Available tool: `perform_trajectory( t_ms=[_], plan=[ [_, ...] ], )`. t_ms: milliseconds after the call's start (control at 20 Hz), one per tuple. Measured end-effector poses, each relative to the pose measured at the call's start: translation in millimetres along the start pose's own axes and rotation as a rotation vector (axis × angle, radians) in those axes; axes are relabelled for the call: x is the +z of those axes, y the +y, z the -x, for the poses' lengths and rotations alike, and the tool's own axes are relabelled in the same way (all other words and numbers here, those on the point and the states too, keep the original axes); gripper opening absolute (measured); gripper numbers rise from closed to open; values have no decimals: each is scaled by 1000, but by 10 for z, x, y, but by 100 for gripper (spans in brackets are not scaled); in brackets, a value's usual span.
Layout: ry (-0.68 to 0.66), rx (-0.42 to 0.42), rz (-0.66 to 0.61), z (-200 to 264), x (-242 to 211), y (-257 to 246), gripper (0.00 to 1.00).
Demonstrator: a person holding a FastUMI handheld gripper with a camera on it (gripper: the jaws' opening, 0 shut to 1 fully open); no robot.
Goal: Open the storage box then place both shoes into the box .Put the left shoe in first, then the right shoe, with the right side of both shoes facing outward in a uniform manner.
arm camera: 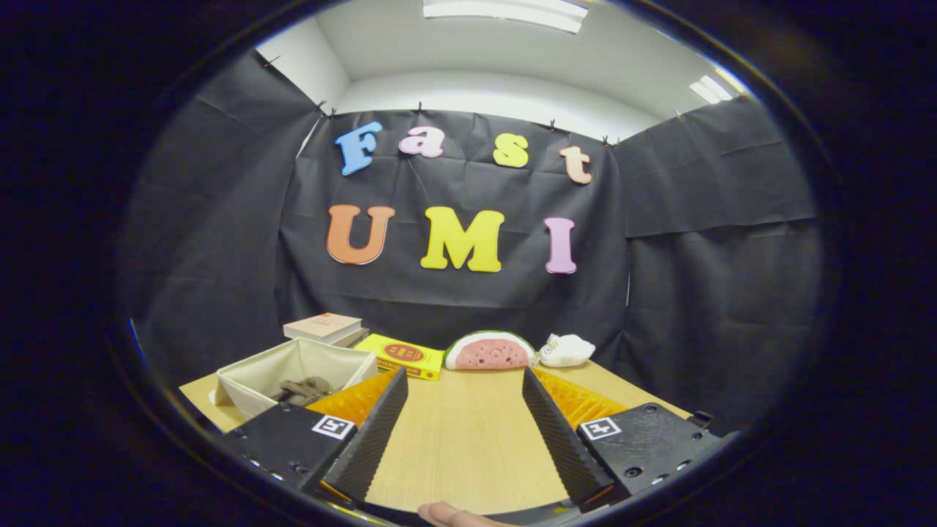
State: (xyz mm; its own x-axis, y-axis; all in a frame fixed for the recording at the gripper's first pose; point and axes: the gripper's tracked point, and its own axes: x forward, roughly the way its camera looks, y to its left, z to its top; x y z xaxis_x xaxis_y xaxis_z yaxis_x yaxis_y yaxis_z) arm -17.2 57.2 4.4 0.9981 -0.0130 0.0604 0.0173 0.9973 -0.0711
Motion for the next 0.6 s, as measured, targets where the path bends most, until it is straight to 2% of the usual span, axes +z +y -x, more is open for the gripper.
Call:
perform_trajectory(
  t_ms=[400, 600],
  plan=[
    [55, -34, 17, -149, -400, -230, 96],
    [58, -34, 16, -191, -415, -231, 96]
  ],
)
